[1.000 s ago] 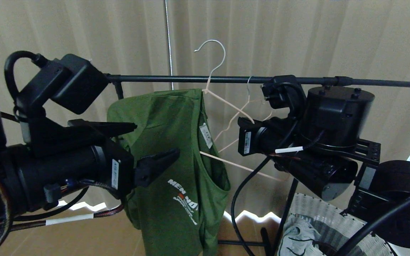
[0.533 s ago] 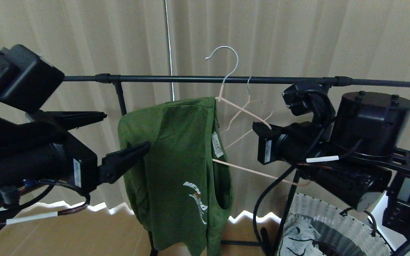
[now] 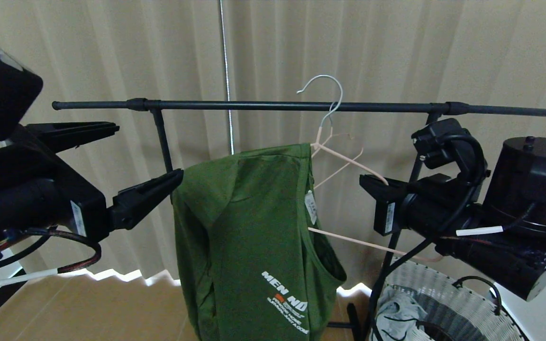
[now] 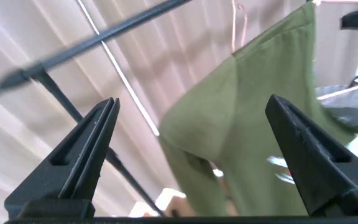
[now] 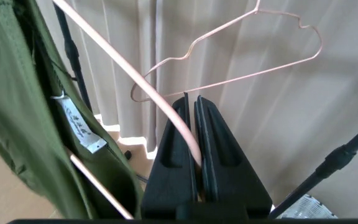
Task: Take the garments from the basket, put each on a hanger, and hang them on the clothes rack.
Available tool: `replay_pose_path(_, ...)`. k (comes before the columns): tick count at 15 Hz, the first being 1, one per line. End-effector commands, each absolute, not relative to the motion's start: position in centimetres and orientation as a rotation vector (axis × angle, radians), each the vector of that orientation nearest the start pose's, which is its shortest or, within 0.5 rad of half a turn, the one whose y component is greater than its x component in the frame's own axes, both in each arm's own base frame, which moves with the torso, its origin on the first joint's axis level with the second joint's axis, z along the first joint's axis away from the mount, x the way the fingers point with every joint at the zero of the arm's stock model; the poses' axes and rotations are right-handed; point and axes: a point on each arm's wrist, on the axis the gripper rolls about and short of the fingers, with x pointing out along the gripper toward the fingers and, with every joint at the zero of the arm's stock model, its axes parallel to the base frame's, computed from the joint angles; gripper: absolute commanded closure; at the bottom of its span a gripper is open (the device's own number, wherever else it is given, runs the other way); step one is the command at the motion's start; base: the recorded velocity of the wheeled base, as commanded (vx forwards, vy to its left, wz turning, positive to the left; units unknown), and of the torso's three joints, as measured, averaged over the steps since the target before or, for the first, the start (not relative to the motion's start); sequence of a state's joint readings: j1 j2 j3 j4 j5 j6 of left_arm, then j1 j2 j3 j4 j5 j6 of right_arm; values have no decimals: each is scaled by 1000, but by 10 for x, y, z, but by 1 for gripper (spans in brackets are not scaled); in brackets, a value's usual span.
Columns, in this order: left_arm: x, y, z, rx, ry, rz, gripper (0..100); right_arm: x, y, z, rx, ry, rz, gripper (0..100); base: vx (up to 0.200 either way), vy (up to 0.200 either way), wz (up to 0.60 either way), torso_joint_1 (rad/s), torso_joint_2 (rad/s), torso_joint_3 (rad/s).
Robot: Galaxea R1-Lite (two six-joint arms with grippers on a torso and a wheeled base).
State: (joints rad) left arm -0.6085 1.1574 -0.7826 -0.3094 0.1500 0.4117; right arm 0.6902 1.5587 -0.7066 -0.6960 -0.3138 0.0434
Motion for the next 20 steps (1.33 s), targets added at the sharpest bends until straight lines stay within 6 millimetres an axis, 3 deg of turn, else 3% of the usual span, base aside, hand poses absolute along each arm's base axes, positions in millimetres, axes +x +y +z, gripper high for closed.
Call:
replay_pose_path(1, 143, -96, 275, 468, -44, -463, 0, 211, 165, 203, -35, 144, 378, 100, 0, 0, 0, 0, 0, 0)
replay_pose_path(8, 152, -103, 273, 572, -68, -534, 0, 211, 169, 205, -28, 137, 414, 100, 0, 0, 0, 0, 0, 0)
replay_pose_path(12, 165, -115, 266, 714, -81, -602, 0, 202, 177, 204, -33, 142, 463, 100, 0, 0, 0, 0, 0, 0)
replay_pose_path(17, 196, -136, 255, 812, -44, -640, 0, 196, 189, 199, -42, 159, 537, 100, 0, 0, 0, 0, 0, 0)
replay_pose_path(20, 199, -137, 251, 822, -31, -644, 0, 192, 194, 202, -27, 127, 561, 100, 0, 0, 0, 0, 0, 0)
